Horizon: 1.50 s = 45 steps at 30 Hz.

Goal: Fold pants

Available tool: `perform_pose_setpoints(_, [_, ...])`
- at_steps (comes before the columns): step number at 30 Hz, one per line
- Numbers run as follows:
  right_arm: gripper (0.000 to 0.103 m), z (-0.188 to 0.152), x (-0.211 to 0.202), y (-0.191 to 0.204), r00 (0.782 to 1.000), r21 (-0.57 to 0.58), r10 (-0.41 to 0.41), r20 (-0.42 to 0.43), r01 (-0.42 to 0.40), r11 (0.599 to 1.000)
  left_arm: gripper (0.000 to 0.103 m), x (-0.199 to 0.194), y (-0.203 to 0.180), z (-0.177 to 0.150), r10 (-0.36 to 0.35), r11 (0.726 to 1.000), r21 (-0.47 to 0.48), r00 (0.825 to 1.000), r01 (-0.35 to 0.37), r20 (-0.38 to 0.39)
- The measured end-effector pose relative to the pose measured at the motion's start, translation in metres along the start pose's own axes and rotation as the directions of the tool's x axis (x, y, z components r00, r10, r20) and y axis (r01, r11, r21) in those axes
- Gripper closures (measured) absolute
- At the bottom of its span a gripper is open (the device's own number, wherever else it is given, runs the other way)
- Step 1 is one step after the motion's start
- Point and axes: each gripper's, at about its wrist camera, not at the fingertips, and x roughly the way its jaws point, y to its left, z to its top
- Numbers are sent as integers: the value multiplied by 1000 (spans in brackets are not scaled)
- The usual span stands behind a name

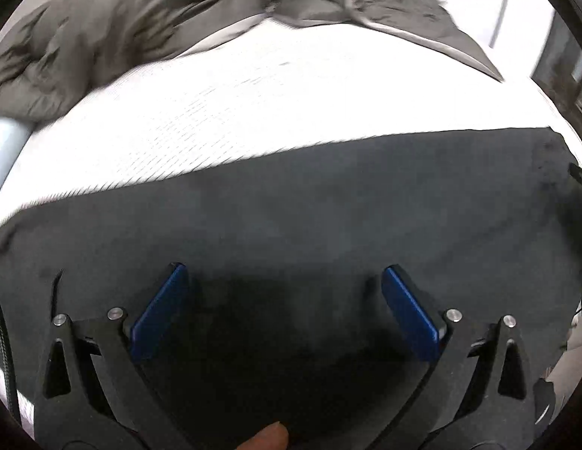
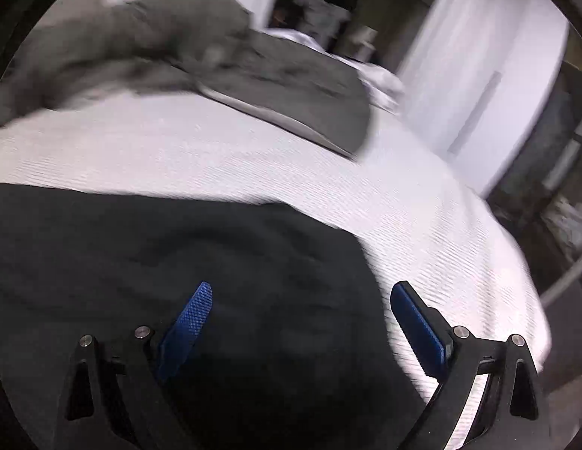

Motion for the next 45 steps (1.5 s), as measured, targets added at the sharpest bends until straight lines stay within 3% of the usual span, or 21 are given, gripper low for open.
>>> perform_pose_setpoints(3, [5,18,6,64,983,-96,184,-6,-184,978,1,9,-32,21,-25,999,39,999,25,22])
perform_pose_setpoints(6, [9,32,24,119,969,-178,245,-37,-247,952,1,23,-58,31,-39,997,65,999,39,-10])
perform_pose_setpoints(9, [32,36,57,140,941,-187,305,-145,-328,926,1,34,-76,28,-31,989,140,998,37,-48])
perform_pose_setpoints(11, [34,32,74,130,949,-214,270,-162,-301,929,1,38,-72,24,-38,989,139,997,47,-65])
perform_pose_setpoints(13, [33,29,78,91,965,-183,216,-147,-241,953,1,38,-62,23,-58,992,109,996,65,-63])
perform_pose_setpoints(15, [33,22,87,36,987,-119,66,-145,-83,989,1,38,-50,23,-56,996,71,997,60,-58])
perform_pose_setpoints(17, [35,13,98,-24,983,-12,-53,-175,51,999,1,38,-42,23,-81,996,28,995,83,-58])
perform_pose_setpoints(19, [41,5,104,-59,978,113,73,-198,-51,992,1,39,-39,25,-99,995,13,993,100,-57])
perform_pose_setpoints(21, [41,6,97,-54,983,45,44,-181,-36,998,2,35,-49,25,-53,998,18,997,54,-58])
perform_pose_setpoints(23, [40,9,76,-31,987,-37,-28,-157,23,999,4,25,-60,23,-67,998,0,996,67,-57])
perform_pose_setpoints(24, [39,9,62,-21,991,-37,0,-130,-5,999,4,19,-68,20,-98,995,-2,994,98,-49])
perform_pose_setpoints(26, [18,7,33,3,992,-25,107,-67,-109,994,4,4,-93,9,-166,985,37,986,166,-18])
perform_pose_setpoints(29, [16,-18,1,54,966,-85,256,-42,-259,962,4,-2,-132,-14,-200,964,171,979,203,-35])
perform_pose_setpoints(31, [16,-32,-1,84,954,-133,290,-72,-298,945,4,1,-145,-30,-160,956,244,986,164,-36])
perform_pose_setpoints(34, [16,-59,-7,92,968,-151,243,-68,-250,956,4,-11,-116,-46,-169,965,202,986,167,-9])
perform_pose_setpoints(37, [16,-70,-6,56,981,-66,177,-78,-182,981,4,-27,-64,-64,-115,982,152,993,109,31])
perform_pose_setpoints(39, [15,-71,-6,36,987,-35,133,-88,-137,990,4,-37,-17,-80,-25,995,93,999,21,45])
perform_pose_setpoints(42, [15,-80,-10,17,992,1,92,-90,-92,996,4,-54,46,-100,34,999,-11,996,-33,80])
perform_pose_setpoints(43, [15,-83,-12,15,992,5,94,-88,-94,996,7,-57,60,-103,71,997,-31,994,-69,81])
perform_pose_setpoints(44, [15,-86,-15,15,992,9,93,-83,-93,996,21,-61,72,-108,46,998,-41,996,-43,82])
perform_pose_setpoints(45, [15,-90,-22,24,992,11,94,-83,-93,996,25,-66,83,-112,4,999,-53,997,0,81])
